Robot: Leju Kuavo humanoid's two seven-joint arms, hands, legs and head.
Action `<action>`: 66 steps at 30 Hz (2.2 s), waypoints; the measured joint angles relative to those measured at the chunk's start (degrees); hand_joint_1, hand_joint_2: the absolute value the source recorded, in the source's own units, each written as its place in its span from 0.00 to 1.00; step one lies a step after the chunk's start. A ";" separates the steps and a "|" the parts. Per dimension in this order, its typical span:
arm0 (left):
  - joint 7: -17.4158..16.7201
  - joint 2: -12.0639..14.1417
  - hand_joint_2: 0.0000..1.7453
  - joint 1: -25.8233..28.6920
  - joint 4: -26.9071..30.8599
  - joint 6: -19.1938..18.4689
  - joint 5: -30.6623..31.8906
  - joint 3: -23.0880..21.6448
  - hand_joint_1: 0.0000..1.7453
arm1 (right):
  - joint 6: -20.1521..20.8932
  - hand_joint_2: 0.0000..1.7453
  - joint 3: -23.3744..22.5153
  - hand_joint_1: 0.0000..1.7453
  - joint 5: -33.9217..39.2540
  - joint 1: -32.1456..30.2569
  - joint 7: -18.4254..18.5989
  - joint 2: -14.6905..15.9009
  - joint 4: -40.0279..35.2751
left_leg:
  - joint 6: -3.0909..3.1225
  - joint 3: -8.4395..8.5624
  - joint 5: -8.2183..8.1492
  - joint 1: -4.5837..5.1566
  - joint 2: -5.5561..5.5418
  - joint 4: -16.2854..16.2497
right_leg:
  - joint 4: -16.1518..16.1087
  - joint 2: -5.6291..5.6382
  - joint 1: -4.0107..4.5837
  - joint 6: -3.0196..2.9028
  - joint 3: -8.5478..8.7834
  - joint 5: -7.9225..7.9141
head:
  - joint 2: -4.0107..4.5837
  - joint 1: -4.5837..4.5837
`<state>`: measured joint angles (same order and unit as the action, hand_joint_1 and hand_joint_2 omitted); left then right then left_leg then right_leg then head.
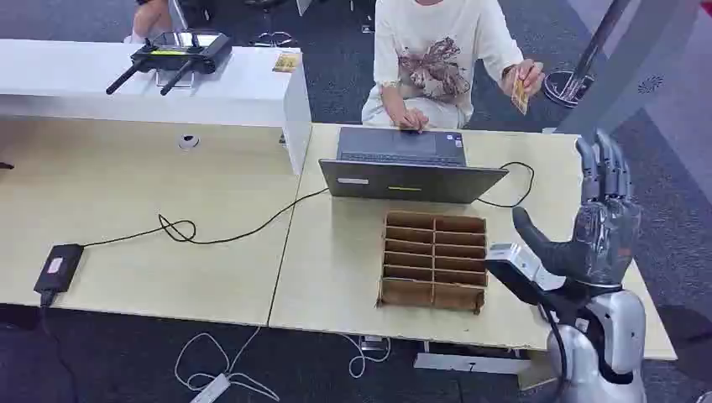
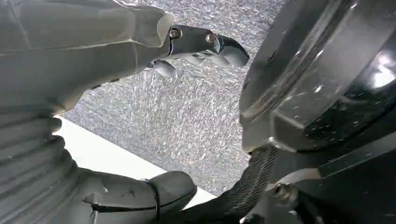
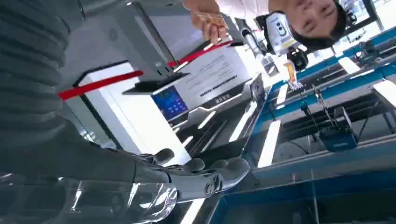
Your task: Pass the card to the sensor for recognition and then transmit it.
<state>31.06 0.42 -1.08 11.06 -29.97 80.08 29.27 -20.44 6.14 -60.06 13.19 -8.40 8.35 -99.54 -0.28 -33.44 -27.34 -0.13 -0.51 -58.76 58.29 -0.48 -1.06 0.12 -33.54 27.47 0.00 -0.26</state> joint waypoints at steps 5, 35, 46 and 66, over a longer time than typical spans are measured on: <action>0.00 -0.02 1.00 -0.50 0.00 -0.09 0.15 -0.17 0.00 | 0.04 1.00 2.32 0.00 -4.49 7.70 2.98 1.91 4.14 | -0.04 0.02 0.03 0.00 0.07 0.00 | 0.01 0.06 0.00 -0.01 -0.01 -0.07 | 0.00 0.02; -0.07 1.12 1.00 -2.53 0.00 -3.02 0.53 -1.12 0.00 | 8.61 1.00 10.58 0.00 -13.01 35.95 9.90 2.67 36.31 | -0.04 -0.01 0.06 -0.03 -0.05 -0.02 | 0.06 -0.02 0.04 0.00 -0.01 -0.08 | 0.00 0.02; -11.98 -6.95 1.00 -2.82 0.39 3.74 2.47 -3.93 0.00 | 11.23 1.00 12.09 0.00 -12.20 50.79 11.37 -1.40 58.87 | 0.26 -0.05 0.24 0.34 -0.29 -0.02 | 0.14 -0.14 -0.40 0.20 -0.11 -0.20 | 0.00 0.04; -11.74 -7.06 1.00 -2.68 0.52 3.74 2.40 -4.07 0.00 | 10.73 1.00 11.98 0.97 -8.93 58.78 9.29 -1.64 73.79 | 0.30 -0.09 0.25 0.50 -0.31 -0.03 | 0.12 -0.17 -0.56 0.24 -0.13 -0.23 | 0.00 0.04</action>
<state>19.32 -6.64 -3.77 11.58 -26.23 82.49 25.20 -9.70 18.12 -68.98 71.97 0.90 6.71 -25.75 0.03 -33.53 -27.09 0.37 -0.82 -58.79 58.42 -0.64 -1.62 0.36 -33.68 27.25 0.00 -0.22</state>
